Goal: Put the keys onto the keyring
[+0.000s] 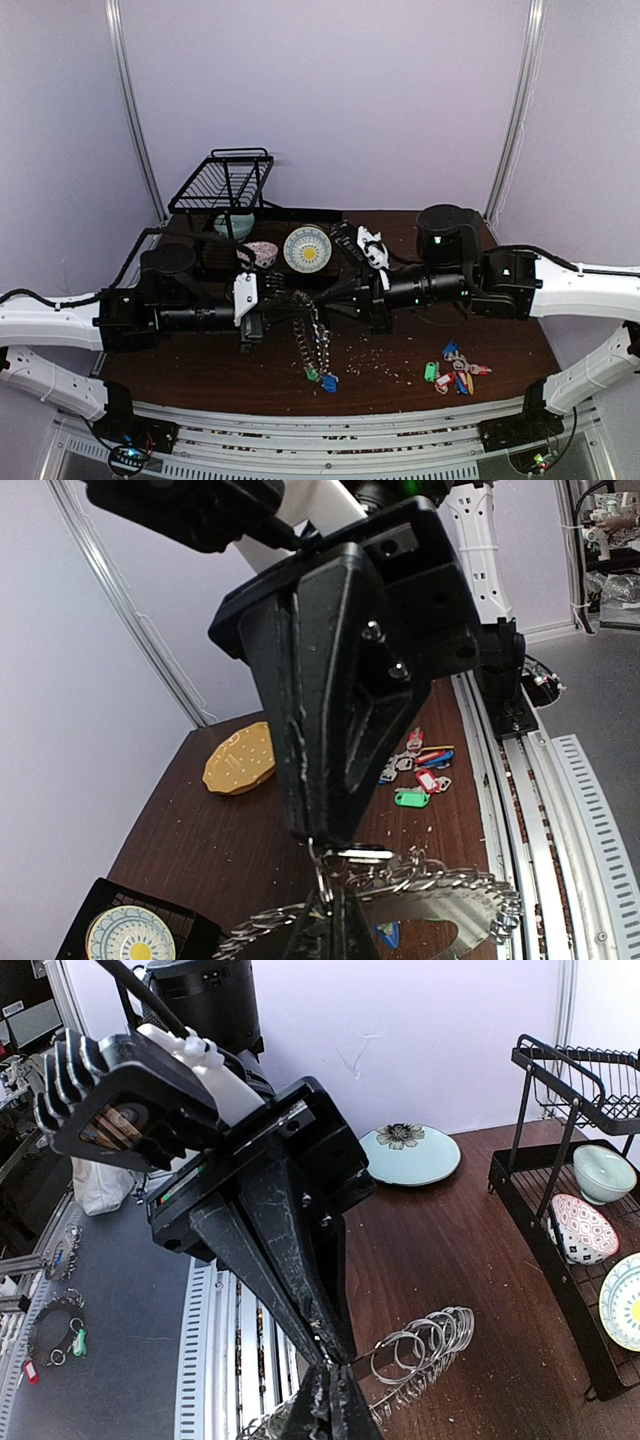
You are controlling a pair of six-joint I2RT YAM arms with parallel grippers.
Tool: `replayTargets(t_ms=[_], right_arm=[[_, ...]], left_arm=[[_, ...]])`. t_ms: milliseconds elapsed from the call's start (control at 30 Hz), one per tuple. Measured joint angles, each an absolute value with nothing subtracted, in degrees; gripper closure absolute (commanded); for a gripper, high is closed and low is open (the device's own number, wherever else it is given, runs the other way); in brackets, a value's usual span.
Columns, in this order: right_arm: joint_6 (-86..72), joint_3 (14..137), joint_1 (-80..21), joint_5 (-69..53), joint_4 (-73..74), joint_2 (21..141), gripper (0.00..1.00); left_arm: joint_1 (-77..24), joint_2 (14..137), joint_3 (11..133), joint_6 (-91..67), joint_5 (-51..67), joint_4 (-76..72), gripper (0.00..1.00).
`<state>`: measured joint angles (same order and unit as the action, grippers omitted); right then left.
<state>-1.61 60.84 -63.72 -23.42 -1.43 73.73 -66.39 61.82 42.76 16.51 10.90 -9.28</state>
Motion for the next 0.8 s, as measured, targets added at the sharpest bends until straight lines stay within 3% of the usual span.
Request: replayTargets(t_ms=[800], right_arm=[[-2.04,60.82,-62.13,-26.09,-0.40,74.04,1.00]], left_arm=[[-66.28,60.69,42.09,18.04,12.25,-8.99,1.00]])
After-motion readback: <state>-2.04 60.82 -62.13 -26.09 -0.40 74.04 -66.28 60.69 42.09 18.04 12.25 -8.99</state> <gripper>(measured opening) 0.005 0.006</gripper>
